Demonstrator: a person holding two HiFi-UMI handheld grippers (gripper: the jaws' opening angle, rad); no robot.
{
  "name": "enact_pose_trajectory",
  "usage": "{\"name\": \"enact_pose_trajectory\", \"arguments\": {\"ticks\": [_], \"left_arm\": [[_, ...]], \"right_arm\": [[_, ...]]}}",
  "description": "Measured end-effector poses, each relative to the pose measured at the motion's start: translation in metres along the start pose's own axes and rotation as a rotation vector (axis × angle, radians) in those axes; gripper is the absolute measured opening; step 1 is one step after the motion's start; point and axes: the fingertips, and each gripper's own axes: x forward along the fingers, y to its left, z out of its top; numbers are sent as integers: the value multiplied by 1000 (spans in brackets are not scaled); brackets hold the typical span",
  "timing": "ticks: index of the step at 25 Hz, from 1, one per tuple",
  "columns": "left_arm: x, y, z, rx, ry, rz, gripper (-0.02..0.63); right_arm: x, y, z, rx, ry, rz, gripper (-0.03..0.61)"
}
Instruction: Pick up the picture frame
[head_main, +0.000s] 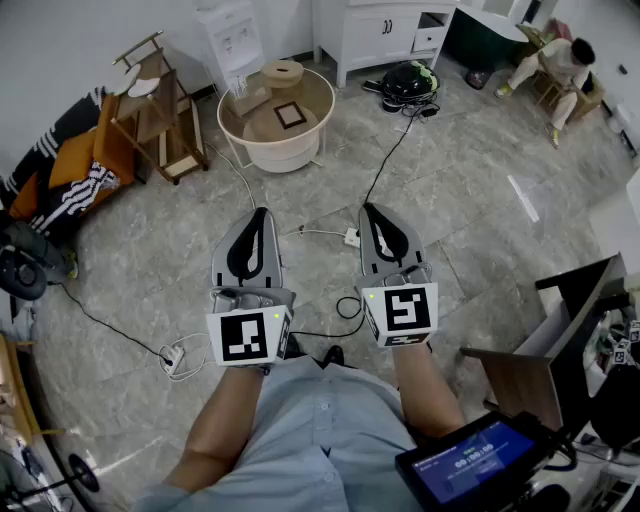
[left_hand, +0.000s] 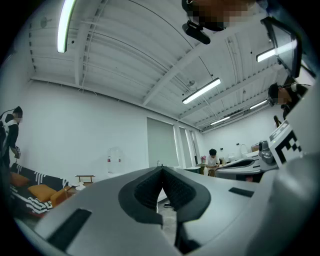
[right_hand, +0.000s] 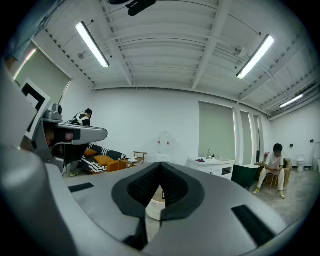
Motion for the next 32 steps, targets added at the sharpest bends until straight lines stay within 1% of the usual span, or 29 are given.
{"name": "enact_pose_trajectory", "arguments": {"ticks": [8,11,15,20,24,27,29,32], "left_arm": [[-7,-9,1,3,0,3,11],[-10,-14,1,6,2,4,11],[-15,-19,0,16,8,9,11],[-18,-5,-9,13,39,38,11],[-3,7,-21,1,43,40,11],[18,17,-32,-18,41,28,11],[34,31,-42,-31,44,27,11],[67,65,-60,-49,57,39,11]], "right_arm": [[-11,-3,-4,-2,-3,5,11],[-13,-3,-5,16,-6,29,11],[-14,-7,-12,37,-1,22,12],[-7,0,-19,43,18,27,12],[13,3,-27,34,31,35,14],[37,-2,-30,25,39,24,14],[60,-5,-33,20,48,15,14],[107,-6,-38,15,57,7,14]]}}
